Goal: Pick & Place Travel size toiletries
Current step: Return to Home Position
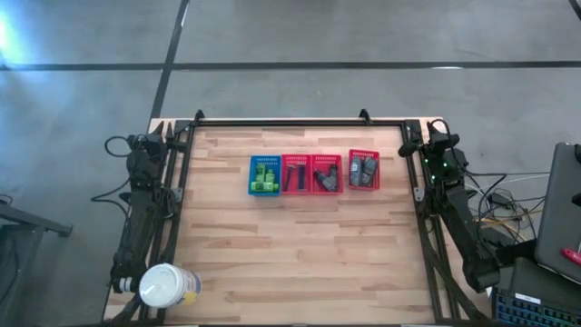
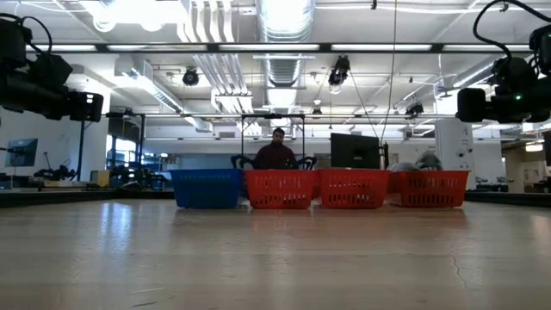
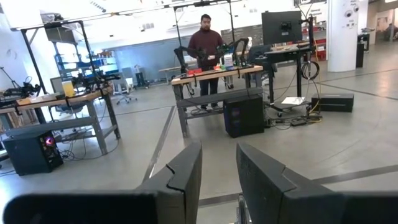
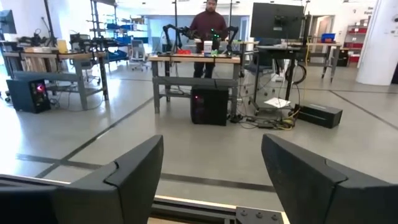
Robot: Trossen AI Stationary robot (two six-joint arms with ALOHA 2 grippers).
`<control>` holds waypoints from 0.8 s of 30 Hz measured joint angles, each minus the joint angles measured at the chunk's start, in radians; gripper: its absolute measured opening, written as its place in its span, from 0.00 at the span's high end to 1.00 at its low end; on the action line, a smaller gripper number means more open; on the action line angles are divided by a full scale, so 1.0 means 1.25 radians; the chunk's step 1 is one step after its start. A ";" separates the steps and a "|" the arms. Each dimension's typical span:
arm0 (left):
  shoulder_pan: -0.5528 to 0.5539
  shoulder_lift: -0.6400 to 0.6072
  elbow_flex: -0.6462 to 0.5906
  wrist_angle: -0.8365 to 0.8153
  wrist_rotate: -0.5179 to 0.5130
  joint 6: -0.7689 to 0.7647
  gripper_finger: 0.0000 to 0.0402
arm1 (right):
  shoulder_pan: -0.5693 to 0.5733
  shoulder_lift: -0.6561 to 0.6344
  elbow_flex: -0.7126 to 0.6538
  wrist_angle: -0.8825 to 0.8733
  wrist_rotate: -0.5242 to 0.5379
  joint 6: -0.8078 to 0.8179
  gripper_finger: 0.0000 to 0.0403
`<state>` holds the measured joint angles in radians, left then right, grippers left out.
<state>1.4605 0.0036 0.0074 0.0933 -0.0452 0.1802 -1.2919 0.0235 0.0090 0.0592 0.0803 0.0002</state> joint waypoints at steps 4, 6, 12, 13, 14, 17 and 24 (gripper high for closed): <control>0.000 0.000 0.000 0.000 0.000 0.000 0.74 | 0.000 -0.001 0.000 0.000 0.000 0.000 0.36; 0.000 0.000 0.000 0.000 0.000 0.000 0.74 | 0.000 -0.001 0.000 0.000 0.000 0.000 0.38; 0.000 0.000 0.000 0.000 0.000 0.000 0.74 | 0.000 -0.001 0.000 0.000 0.000 0.000 0.42; 0.000 0.000 0.000 0.000 0.000 0.000 0.74 | 0.000 -0.001 0.000 0.000 0.000 0.000 0.43; 0.000 0.000 0.000 0.000 0.000 0.000 0.74 | 0.000 -0.001 0.000 0.000 0.000 0.000 0.43; 0.000 0.000 0.000 0.000 0.000 0.000 0.74 | 0.000 -0.001 0.000 0.000 0.000 0.000 0.44; 0.000 0.000 0.000 0.000 0.000 0.000 0.74 | 0.000 -0.001 0.000 0.000 0.000 0.000 0.45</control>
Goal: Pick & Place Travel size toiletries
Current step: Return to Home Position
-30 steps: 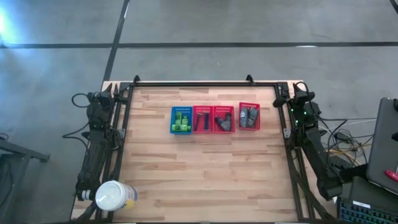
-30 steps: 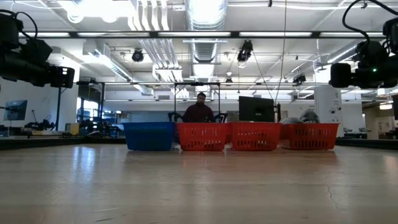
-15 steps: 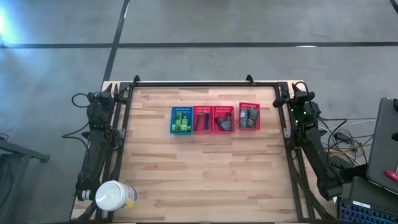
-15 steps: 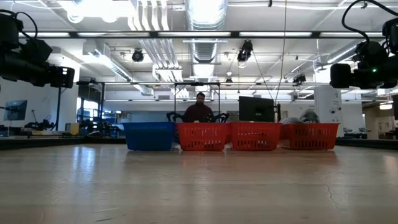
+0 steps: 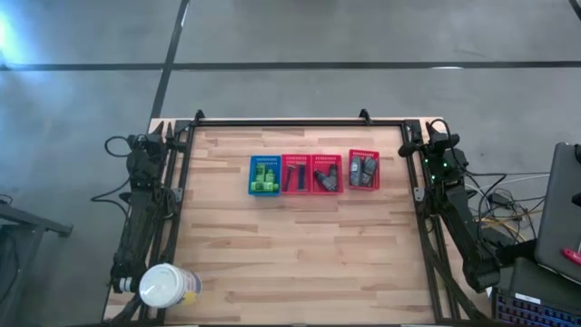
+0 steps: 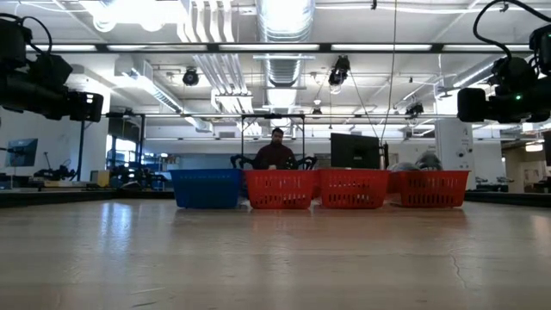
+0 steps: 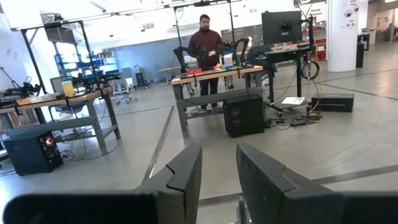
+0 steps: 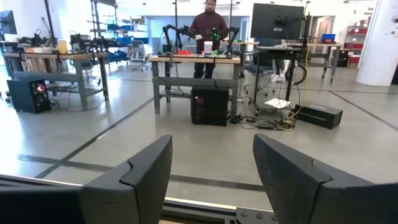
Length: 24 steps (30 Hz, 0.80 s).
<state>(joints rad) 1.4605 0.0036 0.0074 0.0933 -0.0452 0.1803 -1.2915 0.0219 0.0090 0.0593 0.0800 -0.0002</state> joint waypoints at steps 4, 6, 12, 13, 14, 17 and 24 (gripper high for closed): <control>0.000 0.000 0.000 0.000 0.000 0.000 0.74 | 0.000 0.000 0.000 0.000 0.000 0.000 0.42; 0.000 0.000 0.000 0.000 0.000 0.000 0.74 | 0.000 0.000 0.000 0.000 0.000 0.000 0.41; 0.000 0.000 0.000 0.000 0.000 0.000 0.74 | 0.000 0.000 0.000 0.000 0.000 0.000 0.35; 0.000 0.000 0.000 0.000 0.000 0.000 0.74 | 0.000 0.000 0.000 0.000 0.000 0.000 0.35; 0.000 0.000 0.000 0.000 0.000 0.000 0.74 | 0.000 0.000 0.000 0.000 0.000 0.000 0.34; 0.000 0.000 0.000 0.000 0.000 0.000 0.74 | 0.000 0.000 0.000 0.000 0.000 0.000 0.31; 0.000 0.000 0.000 0.000 0.000 0.000 0.74 | 0.000 0.000 0.000 0.000 0.000 0.000 0.25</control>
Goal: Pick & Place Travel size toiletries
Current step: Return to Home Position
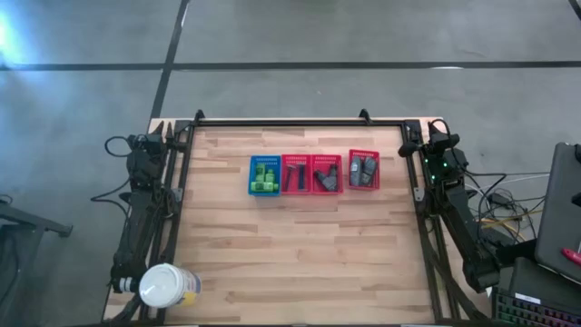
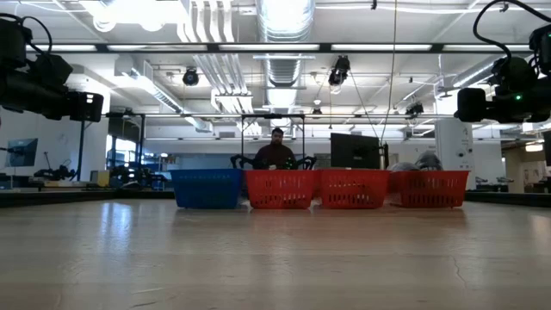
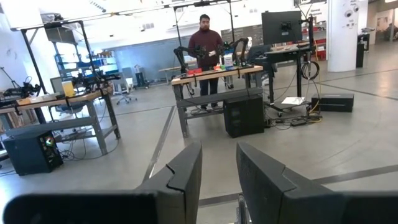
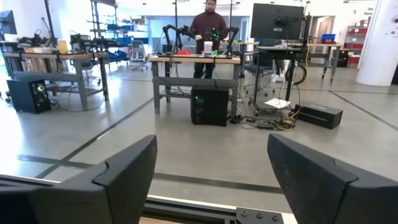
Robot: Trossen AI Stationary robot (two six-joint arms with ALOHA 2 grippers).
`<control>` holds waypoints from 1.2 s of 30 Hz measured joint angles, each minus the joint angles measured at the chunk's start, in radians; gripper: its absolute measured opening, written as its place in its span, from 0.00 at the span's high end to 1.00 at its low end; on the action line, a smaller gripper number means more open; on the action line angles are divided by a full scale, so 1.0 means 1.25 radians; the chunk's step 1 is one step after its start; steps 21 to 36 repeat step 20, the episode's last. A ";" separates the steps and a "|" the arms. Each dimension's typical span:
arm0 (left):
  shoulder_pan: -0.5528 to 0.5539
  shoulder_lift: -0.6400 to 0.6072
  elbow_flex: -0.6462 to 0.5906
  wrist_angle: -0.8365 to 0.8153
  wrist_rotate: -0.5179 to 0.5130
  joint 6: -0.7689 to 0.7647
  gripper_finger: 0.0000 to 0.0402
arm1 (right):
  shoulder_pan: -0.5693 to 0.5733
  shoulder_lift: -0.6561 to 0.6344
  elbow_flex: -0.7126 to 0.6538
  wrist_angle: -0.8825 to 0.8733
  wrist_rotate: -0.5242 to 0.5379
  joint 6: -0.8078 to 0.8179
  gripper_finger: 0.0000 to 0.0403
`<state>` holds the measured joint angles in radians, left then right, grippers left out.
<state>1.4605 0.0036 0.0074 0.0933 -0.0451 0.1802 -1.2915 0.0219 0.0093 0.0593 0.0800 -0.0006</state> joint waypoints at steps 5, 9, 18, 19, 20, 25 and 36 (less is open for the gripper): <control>0.000 0.000 0.000 0.000 0.000 0.000 0.74 | 0.000 0.000 0.000 0.000 0.000 0.000 0.21; 0.000 0.000 0.000 0.000 0.000 0.000 0.74 | 0.000 0.000 0.000 0.000 0.000 0.000 0.17; 0.000 0.000 0.000 0.000 0.000 0.000 0.74 | 0.000 0.000 0.000 0.000 0.000 0.000 0.11; 0.000 0.000 0.000 0.000 0.000 0.000 0.74 | 0.000 0.000 0.000 0.000 0.000 0.000 0.10; 0.000 0.000 0.000 0.000 0.000 0.000 0.74 | 0.000 0.000 0.000 0.000 0.000 0.000 0.10; 0.000 0.000 0.000 0.000 0.000 0.000 0.74 | 0.000 0.000 0.000 0.000 0.000 0.000 0.10; 0.000 0.000 0.000 0.000 0.000 0.000 0.74 | 0.000 0.000 0.000 0.000 0.000 0.000 0.10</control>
